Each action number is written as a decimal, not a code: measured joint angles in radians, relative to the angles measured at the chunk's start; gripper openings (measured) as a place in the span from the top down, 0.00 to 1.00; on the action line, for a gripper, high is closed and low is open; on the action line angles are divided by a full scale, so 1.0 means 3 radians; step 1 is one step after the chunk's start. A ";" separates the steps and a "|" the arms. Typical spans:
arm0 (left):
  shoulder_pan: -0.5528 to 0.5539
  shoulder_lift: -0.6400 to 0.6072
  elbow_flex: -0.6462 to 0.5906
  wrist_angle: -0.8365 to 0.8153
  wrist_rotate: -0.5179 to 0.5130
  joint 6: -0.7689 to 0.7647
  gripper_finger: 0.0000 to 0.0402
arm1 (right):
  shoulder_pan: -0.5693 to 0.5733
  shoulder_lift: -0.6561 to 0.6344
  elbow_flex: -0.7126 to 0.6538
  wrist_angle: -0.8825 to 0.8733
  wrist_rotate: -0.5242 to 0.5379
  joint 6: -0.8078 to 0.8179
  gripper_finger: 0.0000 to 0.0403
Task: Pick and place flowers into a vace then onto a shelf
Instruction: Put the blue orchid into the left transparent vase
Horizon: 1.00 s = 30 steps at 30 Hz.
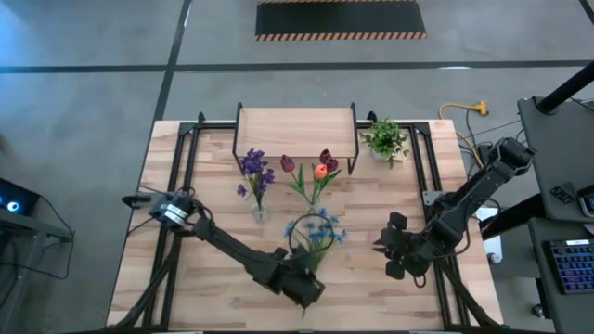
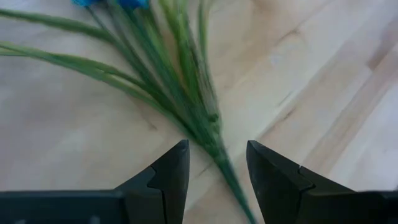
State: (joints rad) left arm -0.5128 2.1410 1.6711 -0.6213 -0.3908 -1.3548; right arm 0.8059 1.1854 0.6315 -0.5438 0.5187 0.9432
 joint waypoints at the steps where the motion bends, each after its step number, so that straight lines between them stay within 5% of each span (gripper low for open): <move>1: 0.0011 0.0000 -0.0009 -0.0012 0.0033 0.0000 0.64 | 0.0000 0.0000 0.0000 -0.0001 0.0014 -0.0001 0.83; 30: 0.0073 0.0205 -0.0045 0.0231 0.0327 -0.0003 0.64 | -0.0001 0.0000 0.0000 -0.0006 0.0023 -0.0126 0.83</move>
State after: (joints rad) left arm -0.4908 2.2024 1.6575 -0.5519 -0.2927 -1.3558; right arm 0.8055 1.1854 0.6315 -0.5457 0.5255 0.9054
